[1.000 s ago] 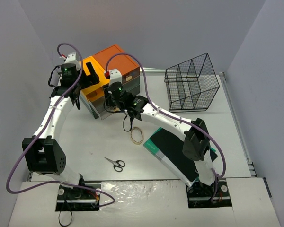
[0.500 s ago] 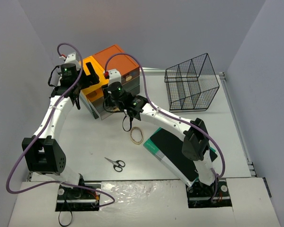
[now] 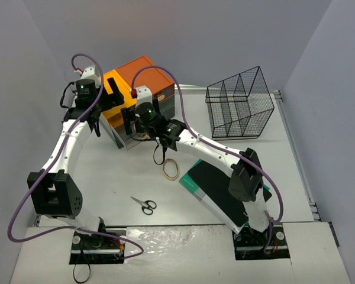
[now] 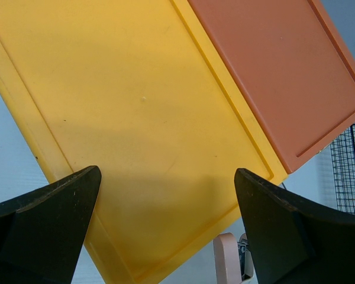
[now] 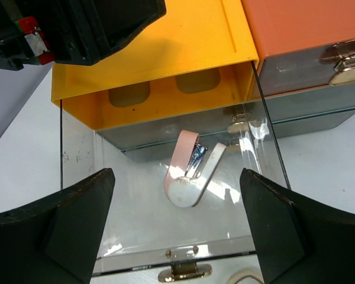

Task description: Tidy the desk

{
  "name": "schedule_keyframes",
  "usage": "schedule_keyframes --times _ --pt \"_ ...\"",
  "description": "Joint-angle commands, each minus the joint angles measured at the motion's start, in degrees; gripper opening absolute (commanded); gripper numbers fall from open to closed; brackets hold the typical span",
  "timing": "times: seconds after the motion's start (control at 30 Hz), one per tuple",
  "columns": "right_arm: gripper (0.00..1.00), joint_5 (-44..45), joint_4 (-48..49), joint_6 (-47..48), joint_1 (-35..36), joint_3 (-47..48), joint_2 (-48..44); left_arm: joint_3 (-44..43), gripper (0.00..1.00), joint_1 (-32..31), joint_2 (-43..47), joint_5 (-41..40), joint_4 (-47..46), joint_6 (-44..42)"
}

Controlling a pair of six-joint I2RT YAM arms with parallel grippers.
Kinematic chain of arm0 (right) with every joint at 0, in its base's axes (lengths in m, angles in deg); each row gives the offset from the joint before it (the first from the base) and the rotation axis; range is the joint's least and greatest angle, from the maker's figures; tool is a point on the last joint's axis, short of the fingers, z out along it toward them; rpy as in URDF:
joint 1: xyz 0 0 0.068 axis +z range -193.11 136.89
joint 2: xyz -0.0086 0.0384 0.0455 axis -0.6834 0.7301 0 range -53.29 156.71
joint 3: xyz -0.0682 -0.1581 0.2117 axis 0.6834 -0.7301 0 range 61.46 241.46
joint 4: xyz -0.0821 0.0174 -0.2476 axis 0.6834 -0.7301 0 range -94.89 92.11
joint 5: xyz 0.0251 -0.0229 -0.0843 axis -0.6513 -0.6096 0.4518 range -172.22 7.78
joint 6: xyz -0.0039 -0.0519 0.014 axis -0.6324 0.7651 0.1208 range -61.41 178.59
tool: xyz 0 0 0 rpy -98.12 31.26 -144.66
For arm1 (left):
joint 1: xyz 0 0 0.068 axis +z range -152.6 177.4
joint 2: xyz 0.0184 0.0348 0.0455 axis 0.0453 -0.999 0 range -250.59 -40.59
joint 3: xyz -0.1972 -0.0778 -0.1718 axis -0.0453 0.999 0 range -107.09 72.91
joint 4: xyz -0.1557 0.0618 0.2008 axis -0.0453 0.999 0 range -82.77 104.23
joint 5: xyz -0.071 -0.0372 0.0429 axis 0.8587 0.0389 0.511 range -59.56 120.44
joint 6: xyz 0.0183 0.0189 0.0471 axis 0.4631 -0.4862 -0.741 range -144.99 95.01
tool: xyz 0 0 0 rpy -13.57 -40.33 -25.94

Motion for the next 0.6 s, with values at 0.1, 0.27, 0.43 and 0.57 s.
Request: schedule_keyframes --times 0.1,0.27,0.43,0.57 --pt "0.84 9.4 0.7 0.6 3.6 -5.4 -16.2 1.3 0.97 2.0 -1.9 -3.9 12.6 0.8" --pt "0.76 9.8 -0.4 -4.0 4.1 -16.4 -20.3 1.3 0.97 2.0 -2.2 -4.0 12.5 0.8" --pt "0.62 8.6 -0.5 -7.1 4.3 -24.4 -19.4 1.7 0.97 2.0 -2.1 -3.9 12.2 1.0" --pt "0.47 9.0 1.4 -7.2 4.1 -26.8 -17.3 1.8 0.97 2.0 -2.0 -3.8 12.2 1.1"
